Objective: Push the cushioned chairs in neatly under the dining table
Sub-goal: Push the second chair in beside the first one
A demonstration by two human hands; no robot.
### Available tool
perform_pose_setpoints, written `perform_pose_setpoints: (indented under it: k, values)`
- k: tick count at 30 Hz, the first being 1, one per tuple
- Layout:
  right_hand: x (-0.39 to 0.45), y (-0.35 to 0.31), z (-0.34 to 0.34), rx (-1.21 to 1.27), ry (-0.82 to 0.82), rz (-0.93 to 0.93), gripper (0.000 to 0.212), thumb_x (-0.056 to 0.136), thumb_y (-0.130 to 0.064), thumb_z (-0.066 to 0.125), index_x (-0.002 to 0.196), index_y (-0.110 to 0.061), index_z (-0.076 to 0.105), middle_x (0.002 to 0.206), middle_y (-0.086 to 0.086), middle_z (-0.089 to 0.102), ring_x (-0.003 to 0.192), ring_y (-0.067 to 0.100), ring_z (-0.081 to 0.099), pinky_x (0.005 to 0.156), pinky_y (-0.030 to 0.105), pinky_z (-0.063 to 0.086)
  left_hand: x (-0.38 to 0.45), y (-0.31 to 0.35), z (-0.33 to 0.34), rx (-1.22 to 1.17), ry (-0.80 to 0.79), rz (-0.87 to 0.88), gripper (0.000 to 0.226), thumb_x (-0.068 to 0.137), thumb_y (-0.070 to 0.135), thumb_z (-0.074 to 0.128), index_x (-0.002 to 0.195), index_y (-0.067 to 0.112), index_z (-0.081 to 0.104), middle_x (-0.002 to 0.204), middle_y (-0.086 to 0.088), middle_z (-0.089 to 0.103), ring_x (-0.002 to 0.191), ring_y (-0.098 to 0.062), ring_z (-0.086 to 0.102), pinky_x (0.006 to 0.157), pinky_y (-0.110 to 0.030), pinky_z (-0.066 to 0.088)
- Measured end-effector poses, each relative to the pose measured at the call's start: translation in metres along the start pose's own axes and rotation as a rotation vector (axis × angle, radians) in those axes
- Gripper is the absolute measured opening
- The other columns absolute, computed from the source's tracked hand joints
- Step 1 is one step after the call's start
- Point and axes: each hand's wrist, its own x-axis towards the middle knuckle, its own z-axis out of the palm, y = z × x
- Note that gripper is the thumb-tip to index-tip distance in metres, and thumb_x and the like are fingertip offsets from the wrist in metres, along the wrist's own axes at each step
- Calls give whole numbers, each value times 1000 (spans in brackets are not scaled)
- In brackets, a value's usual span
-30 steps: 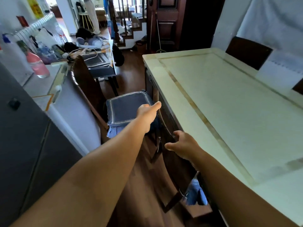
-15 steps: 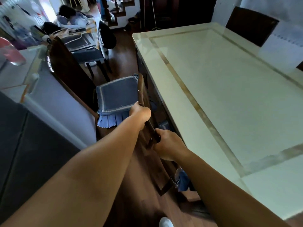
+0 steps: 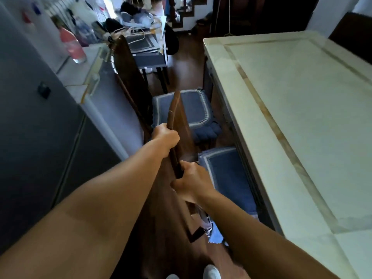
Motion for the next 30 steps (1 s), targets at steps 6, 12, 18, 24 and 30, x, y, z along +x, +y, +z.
perform_pose_setpoints:
  k: [6, 12, 18, 24, 30]
  values:
    - [2, -54, 62, 126, -125, -42, 28, 81, -26, 65, 108, -19, 59, 105, 5, 67, 94, 24, 65, 84, 43, 55, 14, -45, -72, -18, 55, -51, 35, 84, 3, 51, 116, 12, 60, 103, -11, 61, 93, -26, 56, 75, -33, 45]
    - [4, -97, 120, 147, -178, -106, 29, 84, -28, 65, 109, -17, 55, 102, 3, 64, 90, 19, 62, 72, 29, 48, 22, -85, -133, -23, 98, -142, 36, 84, 0, 52, 117, 12, 60, 105, -9, 59, 104, -30, 56, 84, -34, 46]
    - [7, -120, 160, 125, -209, -147, 29, 80, -33, 65, 101, -18, 52, 83, -6, 50, 80, 17, 53, 68, 31, 38, 27, -112, -173, 7, 130, -167, 24, 81, -2, 55, 101, 9, 65, 88, -9, 61, 84, -26, 58, 66, -33, 46]
    - [12, -127, 176, 106, -209, -173, 36, 80, -35, 65, 107, -18, 51, 84, -7, 49, 82, 19, 55, 67, 30, 38, 33, -122, -183, -18, 147, -215, 24, 83, -2, 54, 101, 11, 63, 84, -6, 57, 81, -24, 55, 70, -35, 45]
    - [19, -116, 168, 204, -340, -163, 57, 73, -51, 68, 120, -23, 50, 93, -13, 54, 81, 8, 55, 66, 25, 44, 30, -113, -183, -42, 131, -268, 40, 86, 12, 59, 125, 6, 54, 118, -15, 61, 107, -32, 58, 89, -38, 49]
